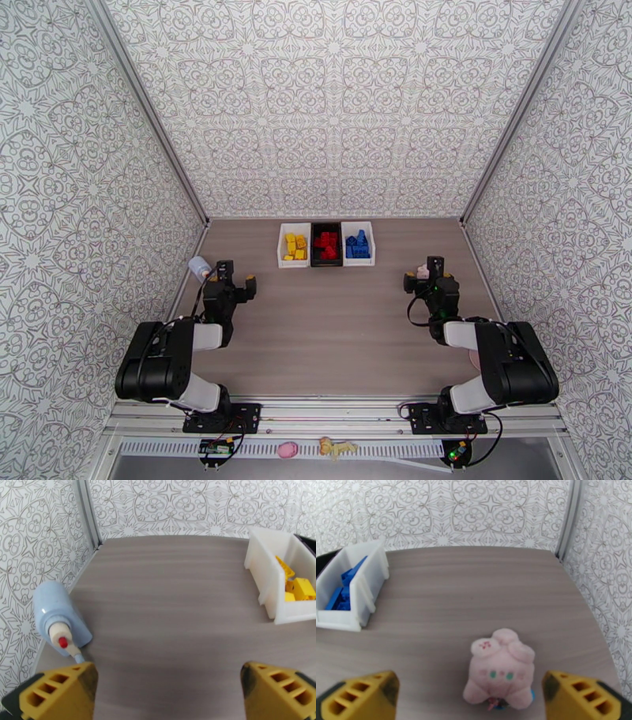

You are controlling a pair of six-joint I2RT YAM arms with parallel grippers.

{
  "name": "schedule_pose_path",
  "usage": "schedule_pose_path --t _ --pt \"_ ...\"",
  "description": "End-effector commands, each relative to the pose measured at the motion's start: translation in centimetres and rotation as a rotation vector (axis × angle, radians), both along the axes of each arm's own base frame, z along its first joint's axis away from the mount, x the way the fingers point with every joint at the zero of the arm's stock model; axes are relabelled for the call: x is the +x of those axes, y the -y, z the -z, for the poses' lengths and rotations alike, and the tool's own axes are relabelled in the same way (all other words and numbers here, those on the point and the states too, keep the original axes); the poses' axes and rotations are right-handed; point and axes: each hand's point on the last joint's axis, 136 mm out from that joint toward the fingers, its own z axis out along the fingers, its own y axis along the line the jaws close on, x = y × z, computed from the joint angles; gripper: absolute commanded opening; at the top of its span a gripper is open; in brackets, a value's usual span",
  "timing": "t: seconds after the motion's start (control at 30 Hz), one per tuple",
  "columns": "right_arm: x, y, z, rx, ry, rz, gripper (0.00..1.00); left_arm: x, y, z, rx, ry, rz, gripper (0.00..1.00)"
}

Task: Sort the legos into containers by color

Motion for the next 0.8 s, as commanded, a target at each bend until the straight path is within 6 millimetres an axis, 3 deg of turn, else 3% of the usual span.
schedule_pose_path --t 0.0,0.77 --pt "0.12 -0.06 -0.17 0.002 0.013 -0.014 1.0 0.3 0.39 0.3 -0.036 -0.019 0.027 1.0" --pt "0.09 -0.04 -0.27 -0.003 0.016 -0.014 0.99 0.37 0.37 0.28 -0.033 -0.021 0.024 1.0"
